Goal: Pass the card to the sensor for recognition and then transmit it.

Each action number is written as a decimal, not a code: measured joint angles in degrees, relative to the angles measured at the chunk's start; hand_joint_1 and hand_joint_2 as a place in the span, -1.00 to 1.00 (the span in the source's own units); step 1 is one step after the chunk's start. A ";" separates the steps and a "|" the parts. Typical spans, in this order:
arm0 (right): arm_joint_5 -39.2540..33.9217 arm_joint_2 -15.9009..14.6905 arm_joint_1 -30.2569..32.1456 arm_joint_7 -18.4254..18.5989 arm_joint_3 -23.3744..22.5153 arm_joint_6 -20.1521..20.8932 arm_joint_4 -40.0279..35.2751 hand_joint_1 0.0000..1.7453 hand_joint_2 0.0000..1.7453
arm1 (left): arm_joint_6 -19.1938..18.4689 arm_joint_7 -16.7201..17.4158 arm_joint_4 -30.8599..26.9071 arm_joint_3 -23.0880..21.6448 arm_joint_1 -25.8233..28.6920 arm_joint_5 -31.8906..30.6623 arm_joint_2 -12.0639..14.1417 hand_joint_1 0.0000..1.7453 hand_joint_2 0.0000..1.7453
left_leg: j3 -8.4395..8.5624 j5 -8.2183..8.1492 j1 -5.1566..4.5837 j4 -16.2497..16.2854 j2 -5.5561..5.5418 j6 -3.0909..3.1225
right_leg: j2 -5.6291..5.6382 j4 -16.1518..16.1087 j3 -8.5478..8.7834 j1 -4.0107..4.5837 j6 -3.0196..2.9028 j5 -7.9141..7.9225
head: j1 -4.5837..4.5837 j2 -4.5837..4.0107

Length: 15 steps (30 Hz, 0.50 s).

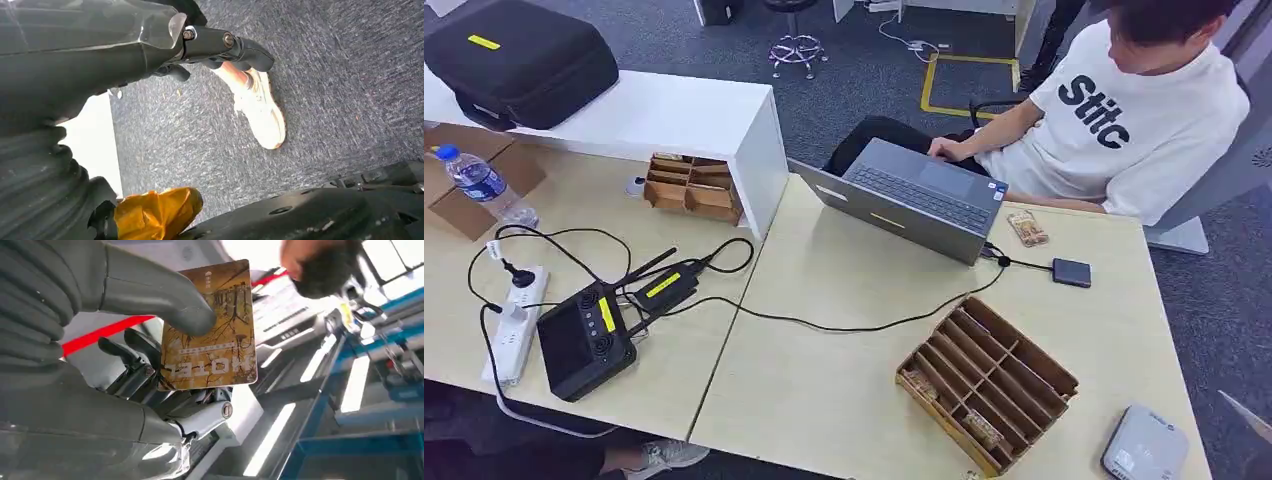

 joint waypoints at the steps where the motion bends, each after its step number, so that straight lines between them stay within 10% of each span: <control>1: 2.83 0.13 -0.16 1.15 -0.31 1.06 0.48 1.00 1.00 | -0.09 0.04 -0.02 -0.13 -0.02 0.15 0.02 -1.00 1.00 | -0.01 0.00 0.00 0.00 0.02 0.00 | 0.00 0.00 0.00 0.00 0.00 0.00 | 0.00 0.00; 7: 7.89 0.37 -5.01 7.09 -4.27 10.66 11.53 1.00 1.00 | -3.34 0.70 -0.61 -0.81 -0.05 -1.11 0.02 -1.00 1.00 | 0.02 0.02 -0.01 0.00 0.05 0.03 | 0.01 0.00 0.07 -0.01 0.02 0.02 | 0.00 0.00; 15: 7.84 0.61 -9.31 6.91 -8.44 11.81 23.28 1.00 1.00 | -4.59 0.70 -1.62 -1.09 -0.02 -2.10 0.00 -1.00 1.00 | 0.03 0.02 -0.03 0.01 0.03 0.02 | 0.01 0.00 0.04 -0.02 0.01 0.01 | -0.02 0.00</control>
